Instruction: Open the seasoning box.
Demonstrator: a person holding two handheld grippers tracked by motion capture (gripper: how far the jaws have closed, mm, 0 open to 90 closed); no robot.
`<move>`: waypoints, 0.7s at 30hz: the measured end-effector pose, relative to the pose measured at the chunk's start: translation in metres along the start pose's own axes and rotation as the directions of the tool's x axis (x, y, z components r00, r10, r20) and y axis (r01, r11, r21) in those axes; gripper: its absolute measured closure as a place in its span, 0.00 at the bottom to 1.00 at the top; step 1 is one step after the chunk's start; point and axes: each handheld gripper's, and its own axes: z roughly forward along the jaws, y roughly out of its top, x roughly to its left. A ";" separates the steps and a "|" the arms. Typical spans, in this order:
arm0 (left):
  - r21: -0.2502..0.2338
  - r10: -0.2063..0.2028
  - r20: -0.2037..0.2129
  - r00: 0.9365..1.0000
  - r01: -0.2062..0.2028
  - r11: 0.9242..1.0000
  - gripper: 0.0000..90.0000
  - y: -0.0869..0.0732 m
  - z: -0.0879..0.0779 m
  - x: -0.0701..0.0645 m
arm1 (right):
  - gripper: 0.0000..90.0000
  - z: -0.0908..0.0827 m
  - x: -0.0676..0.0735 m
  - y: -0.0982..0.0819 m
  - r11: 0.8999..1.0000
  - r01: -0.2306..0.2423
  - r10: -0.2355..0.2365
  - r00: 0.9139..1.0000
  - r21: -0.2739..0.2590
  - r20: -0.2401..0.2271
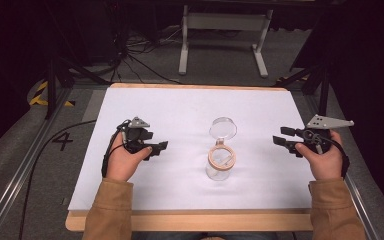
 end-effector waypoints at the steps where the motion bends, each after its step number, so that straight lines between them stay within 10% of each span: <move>1: 0.007 0.004 -0.020 1.000 -0.004 1.000 0.35 -0.001 0.001 0.002 | 0.53 0.001 -0.004 -0.003 1.000 -0.014 0.014 1.000 0.015 0.011; 5: 0.020 0.010 -0.097 0.995 -0.008 1.000 0.35 -0.003 0.003 0.006 | 0.53 0.006 -0.021 -0.018 0.995 -0.075 0.071 0.995 0.069 0.063; 21: 0.082 -0.010 -0.088 0.996 0.017 0.996 0.34 -0.011 0.016 0.014 | 0.51 0.031 -0.059 -0.064 0.957 -0.144 0.098 0.977 0.250 0.188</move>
